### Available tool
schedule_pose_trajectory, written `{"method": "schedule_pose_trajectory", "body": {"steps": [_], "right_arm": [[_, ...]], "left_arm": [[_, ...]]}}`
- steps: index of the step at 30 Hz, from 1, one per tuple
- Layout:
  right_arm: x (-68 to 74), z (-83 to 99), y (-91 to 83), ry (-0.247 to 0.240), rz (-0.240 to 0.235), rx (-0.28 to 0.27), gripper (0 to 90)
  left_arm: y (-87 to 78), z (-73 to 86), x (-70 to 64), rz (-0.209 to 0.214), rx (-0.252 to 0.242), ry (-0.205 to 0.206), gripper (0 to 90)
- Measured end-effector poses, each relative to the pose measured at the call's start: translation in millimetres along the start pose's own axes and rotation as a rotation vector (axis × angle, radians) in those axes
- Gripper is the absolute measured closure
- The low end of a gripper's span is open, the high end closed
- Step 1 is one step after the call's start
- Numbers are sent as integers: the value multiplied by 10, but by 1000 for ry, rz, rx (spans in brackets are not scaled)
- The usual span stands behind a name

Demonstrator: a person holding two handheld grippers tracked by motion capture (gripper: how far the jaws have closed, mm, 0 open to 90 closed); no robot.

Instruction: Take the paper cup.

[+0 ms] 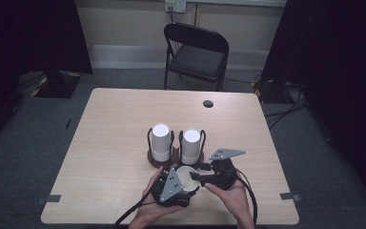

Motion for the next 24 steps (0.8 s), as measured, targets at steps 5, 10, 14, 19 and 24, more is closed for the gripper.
{"method": "schedule_pose_trajectory", "body": {"steps": [5,10,14,19,24], "right_arm": [[-9,-23,-50,5,-10,-81,427],[-16,-21,-79,7,-11,-126,408],[-12,-25,-103,-2,-12,-182,385],[-67,0,-157,5,30,-235,369],[-165,36,-240,22,78,-303,343]], "left_arm": [[-44,8,56,-14,-4,-22,217],[-76,27,107,-22,-9,-50,217],[-99,39,137,-34,-10,-60,217],[-179,52,238,-57,-28,-95,217],[-283,66,359,-88,-36,-119,218]]}}
Point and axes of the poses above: each handheld gripper's, and its own axes: y roughly forward along the jaws, z roughly out of its underside, x roughly to its left, the point moved 7 cm from there along y, roughly forward along the jaws, and after that the axes turned 1 degree about y, right-handed, at the moved point
